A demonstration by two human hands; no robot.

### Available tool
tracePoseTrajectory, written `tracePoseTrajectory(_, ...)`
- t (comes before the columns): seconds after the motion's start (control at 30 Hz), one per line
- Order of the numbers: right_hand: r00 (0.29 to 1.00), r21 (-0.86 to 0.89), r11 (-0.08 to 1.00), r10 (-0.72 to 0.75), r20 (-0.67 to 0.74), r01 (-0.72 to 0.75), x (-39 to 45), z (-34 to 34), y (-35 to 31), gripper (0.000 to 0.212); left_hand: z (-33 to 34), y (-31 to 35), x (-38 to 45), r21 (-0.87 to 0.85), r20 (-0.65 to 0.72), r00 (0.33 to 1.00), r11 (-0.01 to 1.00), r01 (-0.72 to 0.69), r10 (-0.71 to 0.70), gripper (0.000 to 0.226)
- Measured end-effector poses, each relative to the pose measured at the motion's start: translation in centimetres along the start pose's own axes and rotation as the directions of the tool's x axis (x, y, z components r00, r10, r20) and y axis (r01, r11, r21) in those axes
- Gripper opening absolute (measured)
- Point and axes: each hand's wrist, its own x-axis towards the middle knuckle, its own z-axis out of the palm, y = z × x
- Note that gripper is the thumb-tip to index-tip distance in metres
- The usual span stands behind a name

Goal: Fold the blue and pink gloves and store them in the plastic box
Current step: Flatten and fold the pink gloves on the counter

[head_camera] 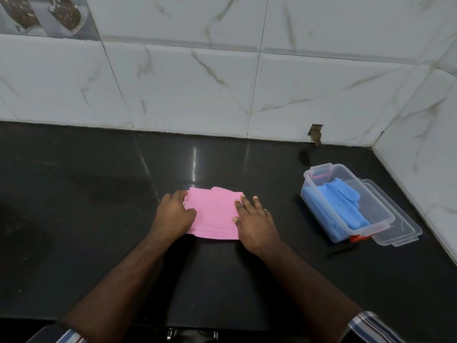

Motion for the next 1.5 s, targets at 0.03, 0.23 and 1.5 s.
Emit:
tracePoseTrajectory(0.03, 1.0, -0.008, 1.0, 0.005, 0.004, -0.005, 0.1, 0.0, 0.0, 0.056, 0.1, 0.1, -0.3, 0.08, -0.037, 0.998, 0.996, -0.04, 0.043, 0.059)
tracePoseTrajectory(0.23, 1.0, 0.005, 1.0, 0.01, -0.001, -0.01, 0.2, -0.3, -0.1, 0.056, 1.9, 1.4, -0.8, 0.444, 0.118, 0.902, 0.79, -0.423, 0.416, 0.057)
tracePoseTrajectory(1.5, 0.963, -0.131, 0.99, -0.008, 0.271, 0.045, 1.0, -2.0, -0.5, 0.075, 2.6, -1.5, 1.6, 0.562, 0.433, 0.879, 0.702, -0.436, 0.2, 0.109)
